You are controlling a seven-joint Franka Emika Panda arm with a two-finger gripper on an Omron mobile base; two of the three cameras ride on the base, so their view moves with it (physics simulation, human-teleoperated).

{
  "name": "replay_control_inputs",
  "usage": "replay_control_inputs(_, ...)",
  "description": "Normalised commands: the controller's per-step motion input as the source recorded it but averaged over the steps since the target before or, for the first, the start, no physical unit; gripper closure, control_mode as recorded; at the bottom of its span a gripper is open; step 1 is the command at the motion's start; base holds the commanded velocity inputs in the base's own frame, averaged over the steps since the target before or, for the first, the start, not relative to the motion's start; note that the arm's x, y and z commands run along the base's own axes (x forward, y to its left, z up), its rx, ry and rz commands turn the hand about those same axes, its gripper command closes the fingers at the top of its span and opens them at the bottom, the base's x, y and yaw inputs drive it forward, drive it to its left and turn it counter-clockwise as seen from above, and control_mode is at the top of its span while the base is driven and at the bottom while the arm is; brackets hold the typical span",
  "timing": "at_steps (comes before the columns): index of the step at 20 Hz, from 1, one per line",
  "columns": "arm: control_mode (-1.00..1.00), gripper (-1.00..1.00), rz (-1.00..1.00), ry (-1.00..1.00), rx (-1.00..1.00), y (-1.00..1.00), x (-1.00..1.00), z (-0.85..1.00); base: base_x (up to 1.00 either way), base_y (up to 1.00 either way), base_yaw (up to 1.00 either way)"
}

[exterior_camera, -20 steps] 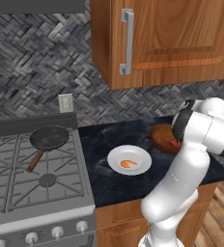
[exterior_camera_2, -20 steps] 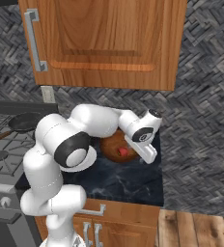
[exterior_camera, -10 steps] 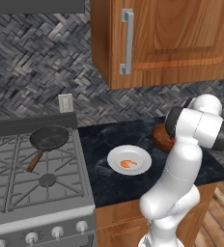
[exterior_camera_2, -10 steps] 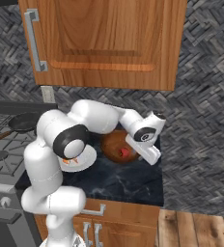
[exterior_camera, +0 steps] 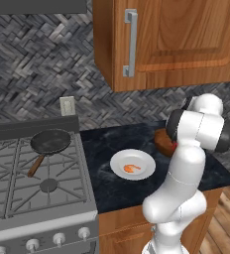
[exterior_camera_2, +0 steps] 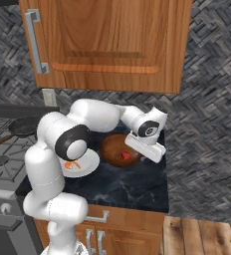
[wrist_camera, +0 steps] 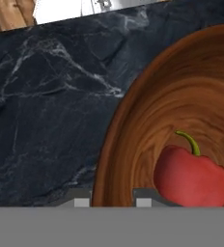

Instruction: Place the shrimp on the plate and place the bell pepper on the same plate.

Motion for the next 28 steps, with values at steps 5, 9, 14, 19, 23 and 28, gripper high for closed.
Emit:
replay_control_inputs(5,-1.0,1.0,0.29,-0.13,-0.01,0.27,-0.11,0.33,0.0,0.0,0.0)
replay_control_inputs(9,-1.0,1.0,0.22,-0.17,-0.11,0.3,-0.26,0.14,0.0,0.0,0.0)
replay_control_inputs(14,-1.0,1.0,0.09,-0.2,-0.17,0.34,-0.32,0.07,0.0,0.0,0.0)
replay_control_inputs(19,-1.0,1.0,-0.02,-0.01,-0.16,0.23,-0.32,0.12,0.0,0.0,0.0)
replay_control_inputs(23,-1.0,1.0,-0.09,0.12,-0.08,0.15,-0.2,0.19,0.0,0.0,0.0)
replay_control_inputs(28,-1.0,1.0,-0.08,0.24,0.0,0.12,-0.02,0.26,0.0,0.0,0.0)
